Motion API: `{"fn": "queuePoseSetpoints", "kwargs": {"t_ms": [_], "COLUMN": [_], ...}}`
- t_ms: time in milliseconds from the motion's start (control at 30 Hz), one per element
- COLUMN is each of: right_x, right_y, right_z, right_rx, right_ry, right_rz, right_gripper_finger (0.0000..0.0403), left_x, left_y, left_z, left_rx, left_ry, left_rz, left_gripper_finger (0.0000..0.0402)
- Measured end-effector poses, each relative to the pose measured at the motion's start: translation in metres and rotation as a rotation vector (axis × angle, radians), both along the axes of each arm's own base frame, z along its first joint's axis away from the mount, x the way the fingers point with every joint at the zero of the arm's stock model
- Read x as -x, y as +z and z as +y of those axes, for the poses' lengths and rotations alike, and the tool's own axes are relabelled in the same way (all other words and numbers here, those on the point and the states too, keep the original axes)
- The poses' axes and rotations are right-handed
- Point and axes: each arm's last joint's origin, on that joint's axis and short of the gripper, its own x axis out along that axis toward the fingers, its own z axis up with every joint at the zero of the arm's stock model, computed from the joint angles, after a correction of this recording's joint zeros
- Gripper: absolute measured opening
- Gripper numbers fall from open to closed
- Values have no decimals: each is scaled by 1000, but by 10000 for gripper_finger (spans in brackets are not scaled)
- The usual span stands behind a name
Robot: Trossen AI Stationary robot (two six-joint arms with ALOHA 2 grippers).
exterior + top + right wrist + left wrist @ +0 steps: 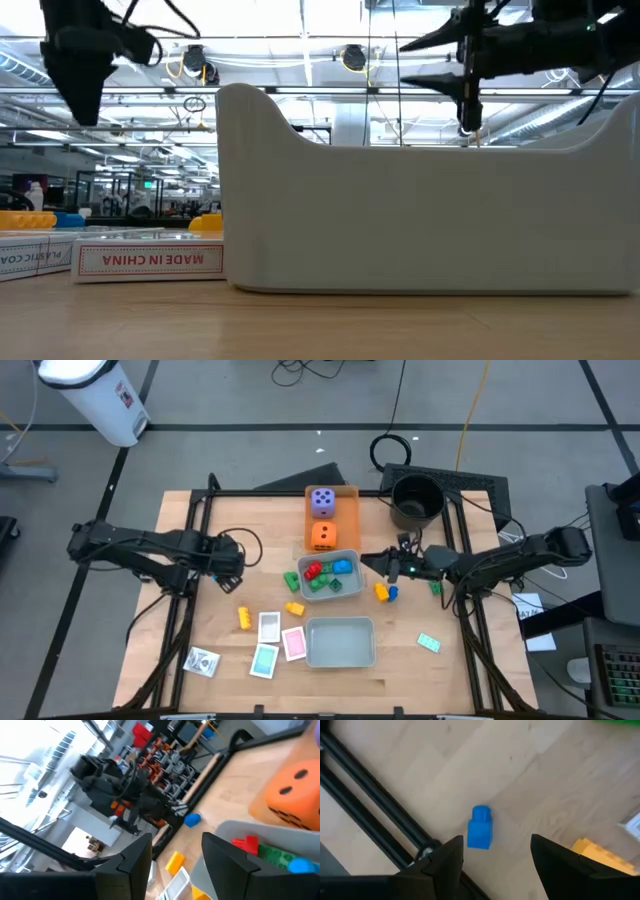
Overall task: Pick & Place Toys
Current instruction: Put the left blue game piece into the top gray bin
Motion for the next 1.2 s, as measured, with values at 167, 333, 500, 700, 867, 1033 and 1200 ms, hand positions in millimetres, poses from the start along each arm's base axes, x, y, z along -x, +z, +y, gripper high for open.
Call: {"fn": "queuePoseSetpoints", "kwargs": {"t_ms": [167, 333, 500, 700, 867, 1033, 1200], "right_x": [-7, -9, -9, -9, -9, -9, -9], "right_y": [-6, -5, -5, -5, -5, -5, -5], "right_z": [1, 1, 1, 1, 1, 1, 1], "right_rx": [-29, -31, -30, -30, -30, -23, -8], "right_ry": [8, 11, 33, 34, 34, 34, 33], "right_rz": [-6, -40, -40, -40, -40, -39, -36], "right_gripper_finger": [166, 166, 166, 166, 166, 166, 166], "left_x": [6, 14, 14, 16, 13, 5, -7], "left_y": [-24, -43, -43, -43, -48, -57, -69], "left_z": [11, 19, 27, 38, 47, 51, 54], "left_rx": [85, 114, 150, 203, 233, 330, 398], "left_ry": [23, 47, 18, -26, -15, -51, -67], "left_rz": [89, 163, 166, 170, 202, 261, 274], "left_gripper_finger": [234, 234, 234, 234, 234, 235, 235]}}
